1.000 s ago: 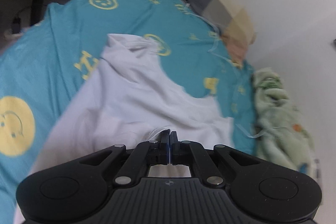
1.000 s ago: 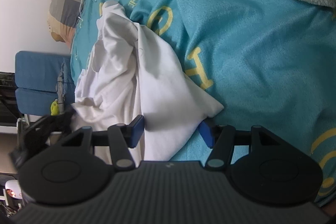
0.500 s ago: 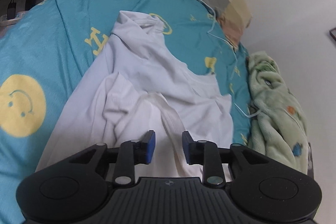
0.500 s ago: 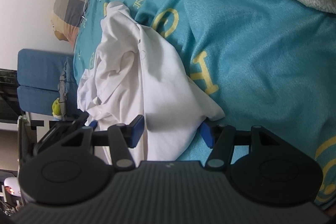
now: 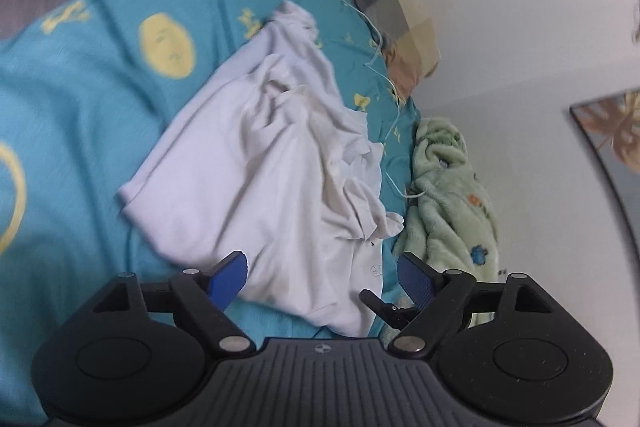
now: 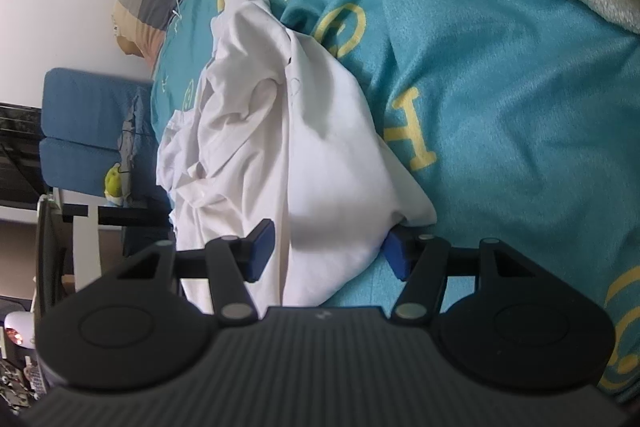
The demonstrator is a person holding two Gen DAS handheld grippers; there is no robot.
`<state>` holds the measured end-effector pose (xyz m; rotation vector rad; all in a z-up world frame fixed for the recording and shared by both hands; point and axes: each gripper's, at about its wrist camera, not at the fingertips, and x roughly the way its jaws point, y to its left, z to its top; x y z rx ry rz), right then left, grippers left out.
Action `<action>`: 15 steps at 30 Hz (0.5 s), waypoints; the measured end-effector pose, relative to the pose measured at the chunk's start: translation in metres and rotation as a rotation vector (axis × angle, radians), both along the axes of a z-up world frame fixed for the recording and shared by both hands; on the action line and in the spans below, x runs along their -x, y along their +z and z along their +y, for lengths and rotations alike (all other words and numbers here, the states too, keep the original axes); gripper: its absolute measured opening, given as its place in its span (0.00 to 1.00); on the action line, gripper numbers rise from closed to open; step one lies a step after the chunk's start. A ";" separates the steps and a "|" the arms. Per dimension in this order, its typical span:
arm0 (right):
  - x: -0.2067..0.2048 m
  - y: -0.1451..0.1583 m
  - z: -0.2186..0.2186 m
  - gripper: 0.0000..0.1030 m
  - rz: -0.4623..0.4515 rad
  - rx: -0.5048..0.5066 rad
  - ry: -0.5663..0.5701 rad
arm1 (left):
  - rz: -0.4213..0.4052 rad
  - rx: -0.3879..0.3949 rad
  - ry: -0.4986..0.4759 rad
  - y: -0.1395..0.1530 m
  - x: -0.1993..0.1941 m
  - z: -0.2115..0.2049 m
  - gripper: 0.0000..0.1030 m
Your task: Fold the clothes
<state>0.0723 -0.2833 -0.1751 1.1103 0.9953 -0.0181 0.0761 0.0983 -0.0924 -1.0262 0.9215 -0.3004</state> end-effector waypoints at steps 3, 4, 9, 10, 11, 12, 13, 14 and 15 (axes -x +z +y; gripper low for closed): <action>0.005 0.000 0.001 0.59 0.004 -0.035 0.007 | 0.052 0.013 0.035 -0.011 0.005 0.008 0.82; 0.007 0.000 0.001 0.58 0.007 -0.048 0.010 | 0.068 0.024 0.050 -0.014 0.004 0.010 0.82; 0.009 -0.001 0.008 0.58 0.012 -0.107 0.041 | 0.136 0.130 0.059 -0.035 0.001 0.014 0.82; 0.008 0.000 0.010 0.58 0.009 -0.109 0.050 | 0.147 0.147 0.055 -0.038 0.000 0.014 0.82; 0.007 0.000 0.012 0.58 0.006 -0.110 0.058 | 0.155 0.159 0.052 -0.041 0.000 0.013 0.82; 0.005 0.000 0.014 0.58 0.005 -0.108 0.065 | 0.160 0.167 0.049 -0.043 -0.001 0.012 0.82; 0.003 0.000 0.016 0.58 0.002 -0.102 0.068 | 0.164 0.176 0.046 -0.044 -0.001 0.010 0.82; 0.002 0.001 0.017 0.49 -0.003 -0.093 0.069 | 0.168 0.188 0.044 -0.047 -0.003 0.009 0.82; 0.002 0.003 0.017 0.34 -0.011 -0.087 0.070 | 0.172 0.200 0.042 -0.049 -0.004 0.008 0.82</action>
